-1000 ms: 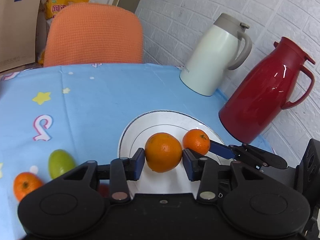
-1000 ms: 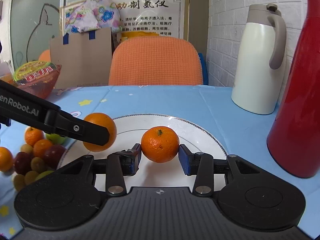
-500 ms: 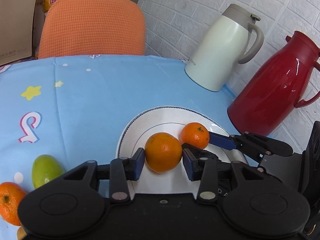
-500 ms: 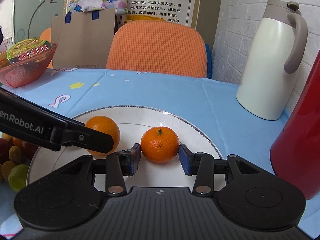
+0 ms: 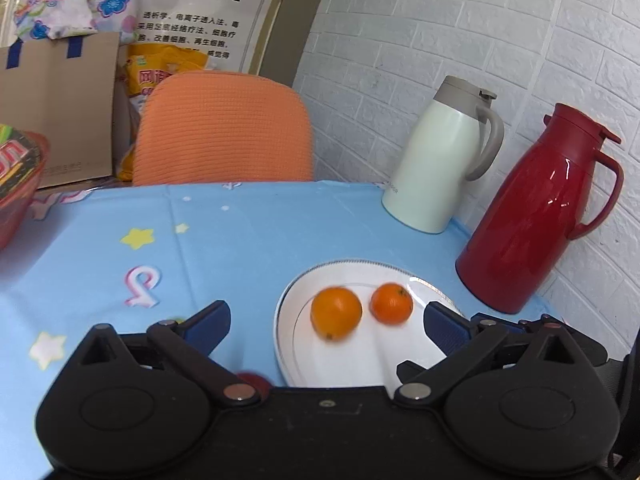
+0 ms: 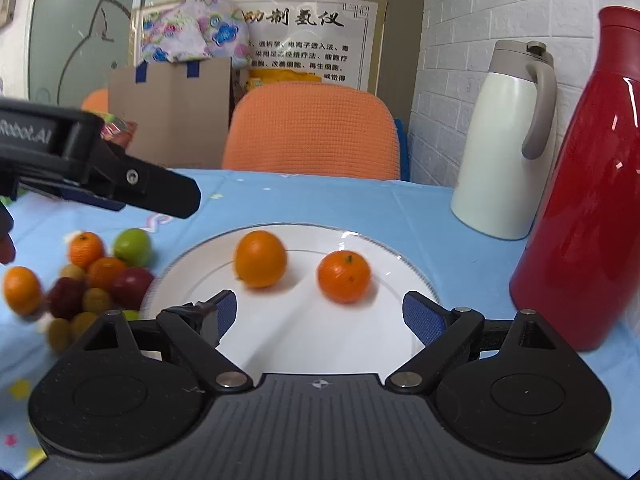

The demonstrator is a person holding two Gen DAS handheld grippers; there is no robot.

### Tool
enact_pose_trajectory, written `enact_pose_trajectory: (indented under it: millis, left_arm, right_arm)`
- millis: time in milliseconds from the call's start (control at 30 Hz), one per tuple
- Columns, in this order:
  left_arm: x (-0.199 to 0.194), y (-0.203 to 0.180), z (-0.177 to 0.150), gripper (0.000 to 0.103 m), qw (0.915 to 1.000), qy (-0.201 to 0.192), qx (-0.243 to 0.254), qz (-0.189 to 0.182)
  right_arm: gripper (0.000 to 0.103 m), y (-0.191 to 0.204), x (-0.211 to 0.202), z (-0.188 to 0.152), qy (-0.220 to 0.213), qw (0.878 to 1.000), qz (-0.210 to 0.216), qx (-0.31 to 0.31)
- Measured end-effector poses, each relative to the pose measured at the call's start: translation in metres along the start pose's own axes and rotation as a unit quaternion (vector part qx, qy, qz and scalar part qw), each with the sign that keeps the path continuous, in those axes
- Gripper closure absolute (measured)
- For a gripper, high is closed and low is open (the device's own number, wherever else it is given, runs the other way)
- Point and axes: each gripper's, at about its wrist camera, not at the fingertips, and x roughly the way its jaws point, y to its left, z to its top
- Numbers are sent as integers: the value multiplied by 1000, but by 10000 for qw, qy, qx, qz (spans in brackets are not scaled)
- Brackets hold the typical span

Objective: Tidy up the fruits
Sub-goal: 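Open the right tool onto the plate while the left tool releases the orange, then move both open tools back toward the fruit cluster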

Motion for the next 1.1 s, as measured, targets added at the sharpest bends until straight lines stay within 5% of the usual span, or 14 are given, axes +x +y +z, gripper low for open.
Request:
enact_pose_trajectory:
  millis: [400, 567, 1100]
  left_arm:
    - [-67, 35, -69, 0, 9966, 161, -420, 687]
    - [-88, 49, -88, 0, 9938, 51, -441, 1017]
    - [-120, 72, -109, 0, 9973, -186, -402, 580]
  right_arm:
    - [0, 40, -46, -31, -77, 9969, 487, 614]
    - [0, 59, -43, -45, 242, 9943, 691, 779]
    - [0, 112, -39, -46, 466, 9943, 926, 240]
